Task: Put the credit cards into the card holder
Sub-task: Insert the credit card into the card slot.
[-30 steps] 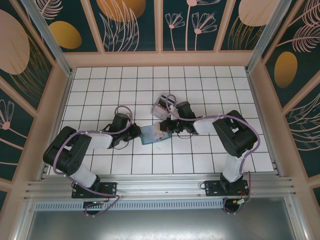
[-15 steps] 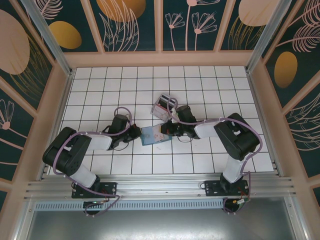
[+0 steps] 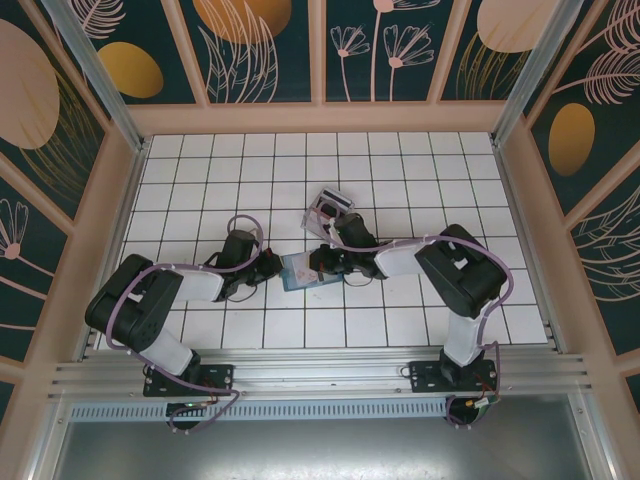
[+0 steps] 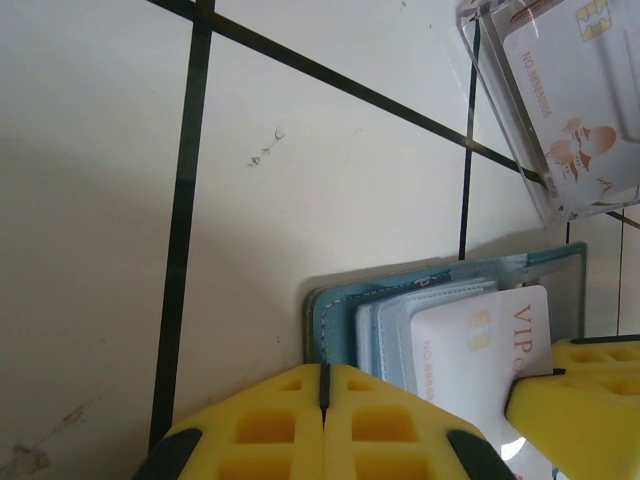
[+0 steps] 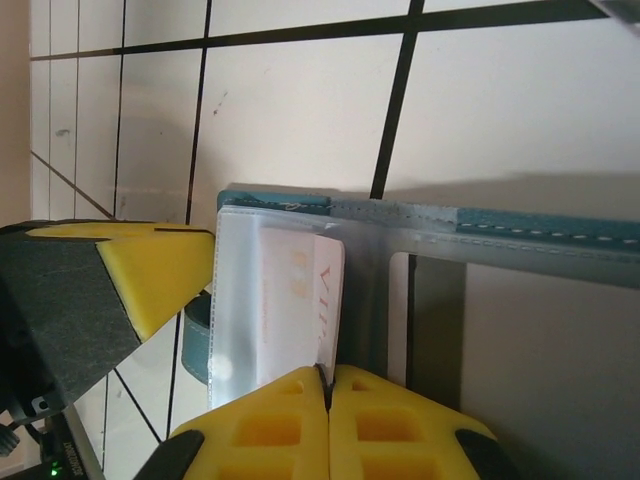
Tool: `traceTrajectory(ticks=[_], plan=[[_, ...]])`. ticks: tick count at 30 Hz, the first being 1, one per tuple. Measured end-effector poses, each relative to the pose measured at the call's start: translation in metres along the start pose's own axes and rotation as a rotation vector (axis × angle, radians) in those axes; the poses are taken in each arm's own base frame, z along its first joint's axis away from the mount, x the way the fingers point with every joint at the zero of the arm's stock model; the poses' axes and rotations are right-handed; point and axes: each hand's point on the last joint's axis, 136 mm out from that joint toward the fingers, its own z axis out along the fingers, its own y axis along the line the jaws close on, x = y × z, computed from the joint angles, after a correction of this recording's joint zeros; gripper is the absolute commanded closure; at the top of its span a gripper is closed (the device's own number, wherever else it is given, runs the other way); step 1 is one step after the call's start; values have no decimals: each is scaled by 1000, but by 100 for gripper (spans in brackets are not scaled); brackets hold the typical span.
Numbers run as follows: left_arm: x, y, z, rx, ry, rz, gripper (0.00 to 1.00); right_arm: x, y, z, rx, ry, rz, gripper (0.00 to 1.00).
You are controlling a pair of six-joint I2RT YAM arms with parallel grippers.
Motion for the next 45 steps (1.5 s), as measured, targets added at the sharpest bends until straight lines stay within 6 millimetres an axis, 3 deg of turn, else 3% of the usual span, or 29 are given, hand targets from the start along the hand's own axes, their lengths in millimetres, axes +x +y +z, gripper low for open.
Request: traceTrajectory(ticks=[4, 9, 11, 16, 23, 26, 33, 41, 45], plan=[[0, 0, 0, 0, 1, 0, 97, -4, 1, -4, 36, -13, -27, 66], [0, 0, 0, 0, 1, 0, 98, -7, -2, -18, 109, -19, -65, 62], [0, 0, 0, 0, 1, 0, 98, -8, -2, -23, 133, -20, -83, 64], [0, 0, 0, 0, 2, 0, 98, -12, -4, -30, 157, -26, -111, 84], [0, 0, 0, -2, 4, -1, 98, -10, -13, -17, 173, 9, -103, 89], [0, 0, 0, -4, 5, -2, 98, -5, -20, -10, 180, 33, -95, 90], [0, 0, 0, -4, 5, -2, 98, -3, -9, 3, 148, 53, -114, 90], [0, 0, -1, -11, 6, -3, 98, -3, -7, 4, 150, 53, -118, 90], [0, 0, -2, -16, 9, 0, 98, -4, -4, -3, 156, 50, -134, 78]])
